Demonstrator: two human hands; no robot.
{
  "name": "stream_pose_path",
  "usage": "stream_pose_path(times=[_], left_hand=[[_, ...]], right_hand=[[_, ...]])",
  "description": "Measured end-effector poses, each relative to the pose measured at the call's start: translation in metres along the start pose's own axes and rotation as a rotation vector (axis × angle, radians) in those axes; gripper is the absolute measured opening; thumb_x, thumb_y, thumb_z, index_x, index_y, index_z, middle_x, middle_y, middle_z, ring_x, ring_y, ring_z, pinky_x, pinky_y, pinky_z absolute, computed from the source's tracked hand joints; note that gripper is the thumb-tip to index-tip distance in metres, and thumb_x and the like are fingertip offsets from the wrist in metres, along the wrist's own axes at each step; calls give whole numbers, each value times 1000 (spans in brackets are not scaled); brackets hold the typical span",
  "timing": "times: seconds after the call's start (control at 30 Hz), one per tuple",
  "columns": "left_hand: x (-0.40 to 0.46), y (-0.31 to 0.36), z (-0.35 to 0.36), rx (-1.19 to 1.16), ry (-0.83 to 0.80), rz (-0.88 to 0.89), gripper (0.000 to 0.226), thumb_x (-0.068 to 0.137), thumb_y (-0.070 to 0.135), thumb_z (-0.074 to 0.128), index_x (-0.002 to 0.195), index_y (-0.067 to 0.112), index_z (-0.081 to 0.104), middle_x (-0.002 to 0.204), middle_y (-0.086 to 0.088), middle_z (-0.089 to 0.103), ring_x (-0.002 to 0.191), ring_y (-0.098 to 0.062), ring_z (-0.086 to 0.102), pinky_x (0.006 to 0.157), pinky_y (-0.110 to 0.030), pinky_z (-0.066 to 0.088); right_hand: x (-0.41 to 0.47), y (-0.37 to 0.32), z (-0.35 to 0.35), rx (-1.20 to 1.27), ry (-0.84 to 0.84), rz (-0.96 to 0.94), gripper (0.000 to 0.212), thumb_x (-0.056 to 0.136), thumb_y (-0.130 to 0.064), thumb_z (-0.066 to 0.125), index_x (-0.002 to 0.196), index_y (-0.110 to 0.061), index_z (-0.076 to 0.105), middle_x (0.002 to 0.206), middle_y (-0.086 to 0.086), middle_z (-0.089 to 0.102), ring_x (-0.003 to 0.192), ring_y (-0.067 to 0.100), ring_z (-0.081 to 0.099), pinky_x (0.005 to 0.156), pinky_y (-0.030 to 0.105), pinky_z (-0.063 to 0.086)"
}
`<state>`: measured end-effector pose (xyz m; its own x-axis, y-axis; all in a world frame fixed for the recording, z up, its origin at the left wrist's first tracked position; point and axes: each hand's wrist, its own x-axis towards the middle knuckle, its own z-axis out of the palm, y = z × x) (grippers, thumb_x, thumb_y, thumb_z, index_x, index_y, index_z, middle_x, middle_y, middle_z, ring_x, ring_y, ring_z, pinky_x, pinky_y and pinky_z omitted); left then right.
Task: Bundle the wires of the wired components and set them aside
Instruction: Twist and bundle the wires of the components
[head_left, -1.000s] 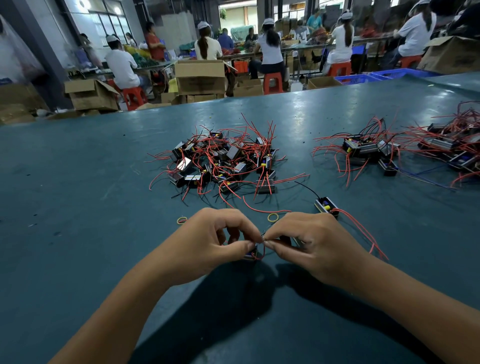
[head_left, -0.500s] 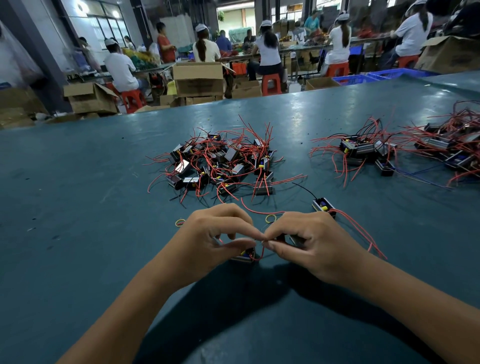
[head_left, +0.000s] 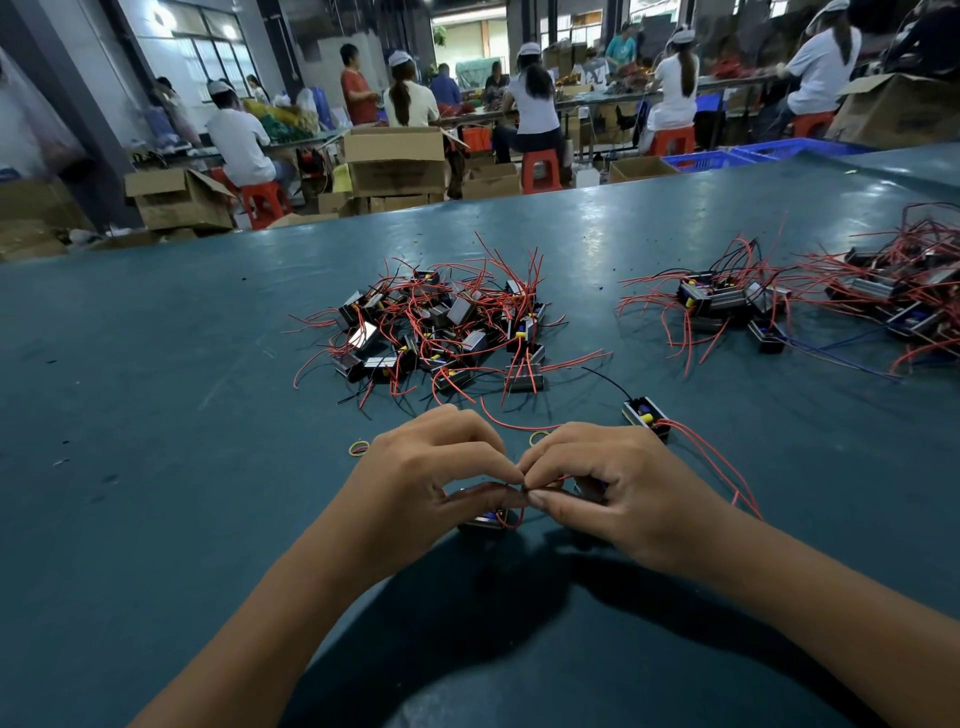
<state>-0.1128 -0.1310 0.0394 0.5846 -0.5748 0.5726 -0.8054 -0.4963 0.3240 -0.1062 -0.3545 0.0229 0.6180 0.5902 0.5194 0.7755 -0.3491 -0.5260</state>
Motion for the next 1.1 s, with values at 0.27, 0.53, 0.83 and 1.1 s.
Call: stream_pose_path(times=[0.27,0.53,0.83,1.1], left_hand=[[1,2,0,36,-50,-34,19,89,35,70,88,17,76,89,7,63,82,-17,60,67,-37,50],[-1,9,3,-379,-199,-445,20,91,35,67,82,19,72,78,1,69,70,-10,62,64,-29,48],[3,17,8,-661,-154,-755,28,84,37,64,67,16,70,68,-13,53,58,-24,29,53,-32,18],[5,22,11,-776,-137,-909,36,95,23,59,59,19,66,56,3,54,46,-8,35,44,-20,24]], right_hand=[[-2,0,0,-42,-5,-12,6,87,-13,71,90,-10,74,93,-2,69,89,13,65,81,30,51],[0,-3,-1,-110,21,-73,6,87,-11,71,90,-10,75,86,-5,71,80,9,60,74,26,50],[-1,-3,-1,-96,28,-83,7,89,-14,69,89,-10,75,87,-4,71,80,15,61,74,30,49],[-1,0,1,-76,43,-67,7,88,-15,69,87,-10,74,87,-4,71,80,13,62,74,31,51]])
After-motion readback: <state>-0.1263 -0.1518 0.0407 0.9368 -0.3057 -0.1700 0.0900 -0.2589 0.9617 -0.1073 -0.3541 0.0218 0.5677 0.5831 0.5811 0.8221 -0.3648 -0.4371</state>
